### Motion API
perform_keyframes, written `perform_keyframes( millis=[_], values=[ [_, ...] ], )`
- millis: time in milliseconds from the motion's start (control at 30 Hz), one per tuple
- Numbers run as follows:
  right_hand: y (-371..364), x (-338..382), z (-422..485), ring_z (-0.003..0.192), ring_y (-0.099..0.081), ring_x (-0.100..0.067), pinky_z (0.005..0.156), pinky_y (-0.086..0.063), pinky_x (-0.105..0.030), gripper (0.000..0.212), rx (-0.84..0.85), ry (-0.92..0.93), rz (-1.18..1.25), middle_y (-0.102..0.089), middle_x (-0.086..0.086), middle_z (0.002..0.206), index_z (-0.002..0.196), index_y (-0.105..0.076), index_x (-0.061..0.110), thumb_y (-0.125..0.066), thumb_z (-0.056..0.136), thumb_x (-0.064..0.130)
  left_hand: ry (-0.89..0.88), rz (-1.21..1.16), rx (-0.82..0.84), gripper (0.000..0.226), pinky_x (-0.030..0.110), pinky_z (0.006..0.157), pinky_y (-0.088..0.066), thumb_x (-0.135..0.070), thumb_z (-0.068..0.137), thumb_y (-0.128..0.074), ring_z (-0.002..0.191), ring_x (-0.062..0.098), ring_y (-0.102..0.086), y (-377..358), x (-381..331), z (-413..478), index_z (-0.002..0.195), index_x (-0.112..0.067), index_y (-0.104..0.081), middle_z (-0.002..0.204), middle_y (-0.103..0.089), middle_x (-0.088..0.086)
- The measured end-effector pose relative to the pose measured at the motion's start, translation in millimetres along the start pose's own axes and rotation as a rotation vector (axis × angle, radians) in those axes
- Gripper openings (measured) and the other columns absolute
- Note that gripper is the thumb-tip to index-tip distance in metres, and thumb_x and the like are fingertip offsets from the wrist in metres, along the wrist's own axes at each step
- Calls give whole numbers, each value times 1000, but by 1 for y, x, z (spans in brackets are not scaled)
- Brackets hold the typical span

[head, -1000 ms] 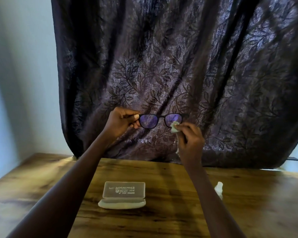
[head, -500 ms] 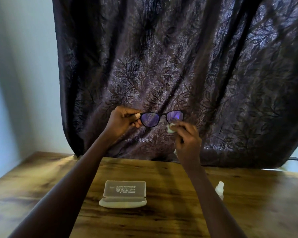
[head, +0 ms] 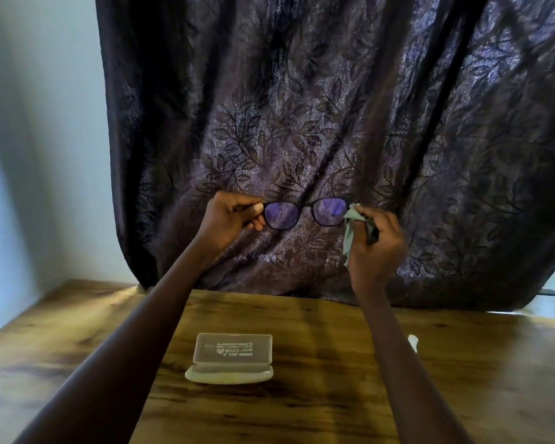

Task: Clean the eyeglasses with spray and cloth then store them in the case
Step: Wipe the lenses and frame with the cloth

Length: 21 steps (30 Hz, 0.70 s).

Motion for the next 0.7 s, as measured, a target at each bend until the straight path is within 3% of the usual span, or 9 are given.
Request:
perform_keyframes(
  millis=[100, 233, 433, 567, 700],
  values=[
    [-5, 8, 2, 82, -61, -27, 75, -45, -19, 18, 63, 57, -26, -66, -23, 91, 93, -67, -9, -62, 76, -12, 13, -8, -6, 24, 7, 47, -42, 6, 86, -49, 43, -3, -53, -3, 5, -2, 105, -4, -58, 45, -62, -10],
    [-13, 16, -7, 83, -62, -34, 77, -45, -25, 21, 169, 167, -86, -65, -24, 90, 92, -67, -10, -63, 73, -17, 22, -7, -9, 23, 8, 48, -44, 6, 86, -50, 44, -2, -55, -6, 7, -1, 106, 0, -58, 46, -64, -9],
    [-24, 24, -17, 82, -60, -38, 76, -38, -25, 24, 272, 281, -121, -65, -24, 89, 92, -67, -11, -62, 70, -19, 24, 8, 3, 22, 9, 49, -43, 6, 86, -49, 43, -1, -53, -8, 3, -2, 106, 3, -59, 44, -62, -8],
    [-13, 14, -9, 80, -62, -37, 74, -44, -25, 22, 180, 183, -126, -64, -25, 89, 91, -67, -10, -61, 72, -19, 8, 29, 11, 24, 11, 48, -41, 6, 86, -48, 43, -1, -53, -1, 1, -4, 105, -5, -58, 44, -62, -9],
    [-10, 14, -4, 80, -62, -38, 76, -41, -19, 21, 145, 144, -134, -63, -27, 89, 92, -67, -11, -60, 74, -18, 22, 41, 3, 20, 10, 48, -41, 6, 86, -49, 43, -1, -52, -1, 4, -4, 103, 3, -61, 45, -62, -10]
  ],
)
Point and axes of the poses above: each hand's wrist, its own z-axis towards the middle knuckle, its own y-axis out of the back of the hand, x = y × z, the point moved 1 cm from there along z, towards the middle knuckle
